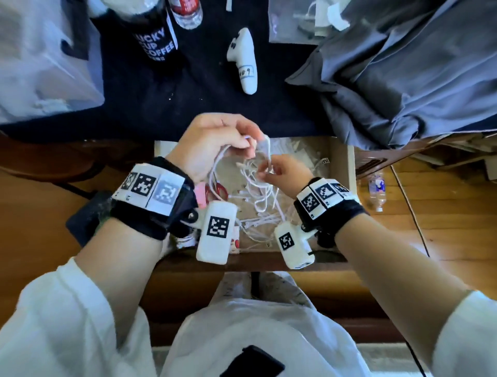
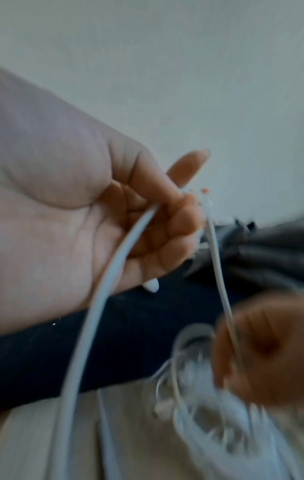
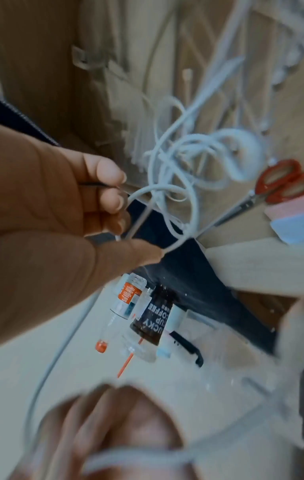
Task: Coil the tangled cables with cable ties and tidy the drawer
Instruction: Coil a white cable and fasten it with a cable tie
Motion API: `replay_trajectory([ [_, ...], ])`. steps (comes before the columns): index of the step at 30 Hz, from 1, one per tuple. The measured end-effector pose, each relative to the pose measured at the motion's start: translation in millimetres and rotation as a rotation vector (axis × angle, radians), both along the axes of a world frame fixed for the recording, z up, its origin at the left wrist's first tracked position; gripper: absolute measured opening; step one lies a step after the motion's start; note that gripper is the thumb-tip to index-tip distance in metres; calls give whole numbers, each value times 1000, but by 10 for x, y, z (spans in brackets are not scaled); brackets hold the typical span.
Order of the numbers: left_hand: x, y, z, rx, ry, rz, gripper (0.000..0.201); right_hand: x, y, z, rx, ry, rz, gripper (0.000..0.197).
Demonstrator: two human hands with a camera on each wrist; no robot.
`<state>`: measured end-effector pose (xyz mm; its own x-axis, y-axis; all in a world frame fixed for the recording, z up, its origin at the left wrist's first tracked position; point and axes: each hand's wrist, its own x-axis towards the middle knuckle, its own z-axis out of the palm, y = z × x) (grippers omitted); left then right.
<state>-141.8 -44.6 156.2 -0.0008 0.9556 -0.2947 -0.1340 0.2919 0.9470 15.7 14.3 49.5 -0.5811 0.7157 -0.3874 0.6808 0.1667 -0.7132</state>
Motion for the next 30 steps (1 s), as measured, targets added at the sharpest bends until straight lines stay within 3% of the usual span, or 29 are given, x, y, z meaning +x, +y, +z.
replay_trajectory([
  [4,-251,-3,191,124,-214,229,37,226,104,-23,24,-179,-53,13],
  [8,-330,-47,252,143,-172,240,36,314,110,67,-75,3,-171,12],
  [11,-204,-53,369,181,-120,98,36,169,81,223,-207,148,-166,59],
  [14,-99,-27,538,258,-169,-7,41,-34,29,276,-152,65,30,89],
  [17,-134,-2,650,332,-311,-49,40,-137,-33,150,-115,74,-2,73],
  [21,-268,-39,624,375,-450,-35,15,-117,-57,-73,-121,117,-144,37],
  [25,-343,-80,499,325,-504,9,11,-97,-64,-96,-435,287,-226,47],
  [28,-318,-57,483,326,-529,-8,11,-171,-125,-39,-507,355,-222,66],
  [30,-287,-32,522,343,-523,-25,12,-237,-172,-33,-490,354,-215,64],
])
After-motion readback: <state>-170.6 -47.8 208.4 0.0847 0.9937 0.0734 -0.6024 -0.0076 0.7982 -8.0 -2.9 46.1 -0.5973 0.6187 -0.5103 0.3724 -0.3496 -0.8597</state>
